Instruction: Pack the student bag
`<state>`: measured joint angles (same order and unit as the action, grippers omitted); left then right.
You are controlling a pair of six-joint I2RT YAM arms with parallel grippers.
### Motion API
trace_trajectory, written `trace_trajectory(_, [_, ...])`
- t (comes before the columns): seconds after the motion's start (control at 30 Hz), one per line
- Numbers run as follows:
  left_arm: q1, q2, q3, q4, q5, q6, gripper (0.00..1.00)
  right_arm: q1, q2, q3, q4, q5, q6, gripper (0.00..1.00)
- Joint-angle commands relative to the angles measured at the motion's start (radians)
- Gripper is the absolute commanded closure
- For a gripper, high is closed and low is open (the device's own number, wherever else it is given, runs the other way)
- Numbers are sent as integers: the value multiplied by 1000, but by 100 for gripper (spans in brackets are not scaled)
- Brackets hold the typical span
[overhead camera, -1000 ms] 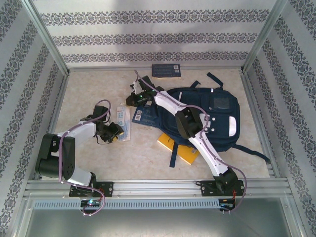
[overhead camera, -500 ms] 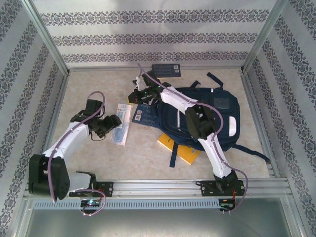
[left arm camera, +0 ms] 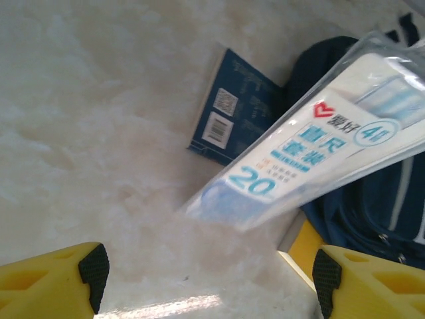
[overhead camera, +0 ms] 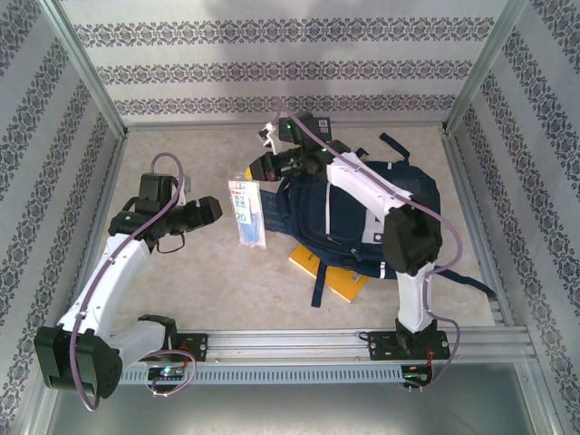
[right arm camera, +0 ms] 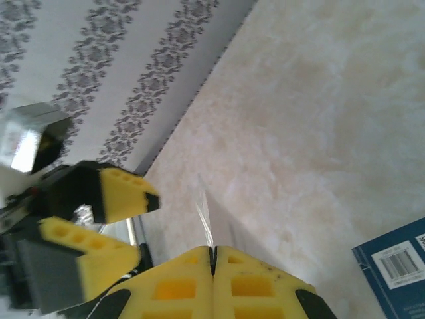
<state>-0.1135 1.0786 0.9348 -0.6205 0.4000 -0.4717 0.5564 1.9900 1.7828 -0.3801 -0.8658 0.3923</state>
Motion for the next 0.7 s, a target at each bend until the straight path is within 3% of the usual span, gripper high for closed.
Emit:
trace_trajectory(0.0, [-51, -59, -25, 124, 82, 85, 17, -22, -94, 15, -84, -64, -67, 100])
trace_trajectory(0.17, [-81, -225, -79, 293, 87, 195, 10, -66, -220, -50, -24, -95, 2, 100])
trace_trajectory(0.3, [-83, -214, -72, 318, 123, 212, 11, -94, -292, -106, 64, -130, 102, 100])
trace_trajectory(0.43, [-83, -235, -172, 506, 145, 57, 8, -129, -371, -210, 259, -115, 307, 100])
trace_trajectory(0.67, [-82, -138, -360, 932, 181, -425, 0, -182, -480, -453, 730, 8, 799, 100])
